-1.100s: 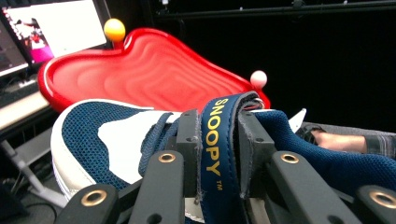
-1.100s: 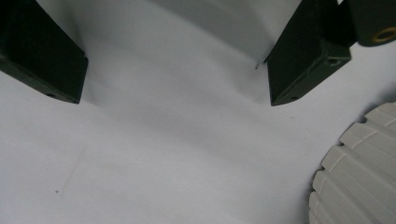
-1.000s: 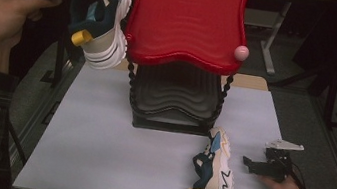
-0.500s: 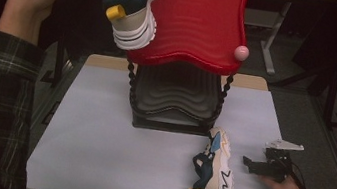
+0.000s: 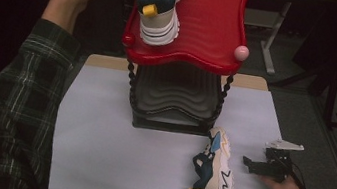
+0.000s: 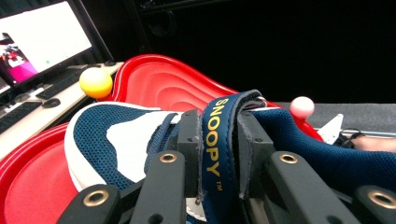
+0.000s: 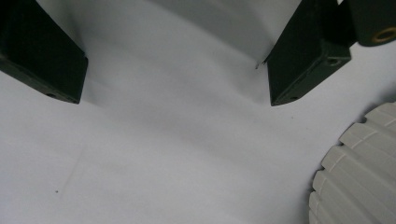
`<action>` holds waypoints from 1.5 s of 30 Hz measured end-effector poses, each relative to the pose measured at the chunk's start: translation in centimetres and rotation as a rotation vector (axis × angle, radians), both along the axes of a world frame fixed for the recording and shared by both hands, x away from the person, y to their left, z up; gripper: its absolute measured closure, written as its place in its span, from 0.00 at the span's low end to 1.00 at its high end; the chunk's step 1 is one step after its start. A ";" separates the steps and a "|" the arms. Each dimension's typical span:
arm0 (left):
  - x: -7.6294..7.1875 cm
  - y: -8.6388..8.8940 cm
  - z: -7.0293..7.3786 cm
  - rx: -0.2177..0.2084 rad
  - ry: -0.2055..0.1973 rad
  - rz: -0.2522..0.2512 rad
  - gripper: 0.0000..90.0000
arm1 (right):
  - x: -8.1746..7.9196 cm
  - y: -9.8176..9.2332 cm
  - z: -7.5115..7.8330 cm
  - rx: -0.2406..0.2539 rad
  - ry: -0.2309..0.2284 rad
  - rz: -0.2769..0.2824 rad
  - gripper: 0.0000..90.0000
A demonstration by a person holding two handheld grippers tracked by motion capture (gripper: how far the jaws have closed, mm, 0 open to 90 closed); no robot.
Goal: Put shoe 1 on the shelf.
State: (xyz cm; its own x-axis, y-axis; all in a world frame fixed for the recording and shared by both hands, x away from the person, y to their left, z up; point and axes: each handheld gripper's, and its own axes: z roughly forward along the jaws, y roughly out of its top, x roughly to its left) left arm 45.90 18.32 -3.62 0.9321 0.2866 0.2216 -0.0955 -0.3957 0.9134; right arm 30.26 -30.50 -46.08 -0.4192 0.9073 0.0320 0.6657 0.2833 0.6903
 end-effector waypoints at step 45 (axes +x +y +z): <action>-0.6 -1.7 -2.6 0.030 0.072 0.039 0.32 | 0.0 0.0 0.0 -0.001 -0.001 -0.001 0.05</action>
